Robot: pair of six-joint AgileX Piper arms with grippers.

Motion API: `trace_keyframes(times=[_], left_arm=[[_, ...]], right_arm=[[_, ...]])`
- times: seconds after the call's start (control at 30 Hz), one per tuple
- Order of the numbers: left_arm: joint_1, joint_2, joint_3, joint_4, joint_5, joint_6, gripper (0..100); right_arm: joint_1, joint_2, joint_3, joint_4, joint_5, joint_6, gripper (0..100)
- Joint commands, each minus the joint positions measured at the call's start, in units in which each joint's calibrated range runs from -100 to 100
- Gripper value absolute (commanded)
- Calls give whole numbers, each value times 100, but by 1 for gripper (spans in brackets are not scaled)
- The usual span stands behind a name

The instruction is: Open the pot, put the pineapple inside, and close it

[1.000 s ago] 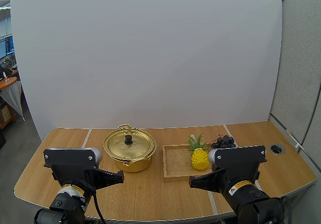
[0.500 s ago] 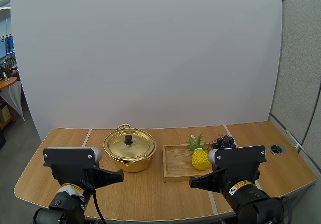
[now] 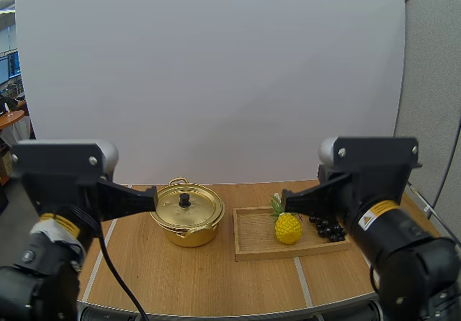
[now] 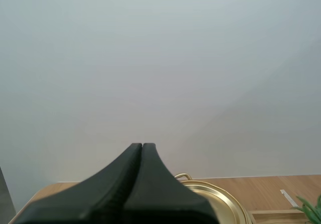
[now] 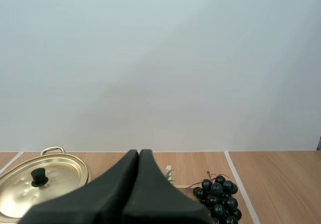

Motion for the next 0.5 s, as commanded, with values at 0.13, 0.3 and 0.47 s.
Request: trace_keyframes(times=[0.13, 0.3, 0.47], left_arm=[[13, -15, -674, 51, 1636, -51, 0], [13, -15, -674, 51, 1598, -51, 0], [13, 628, -674, -72, 1237, 51, 0]], right_arm=[[-28, -21, -713, 43, 1569, 16, 0], [-28, -21, -888, -40, 1659, 16, 0], [-28, 78, -904, -33, 1724, 26, 0]])
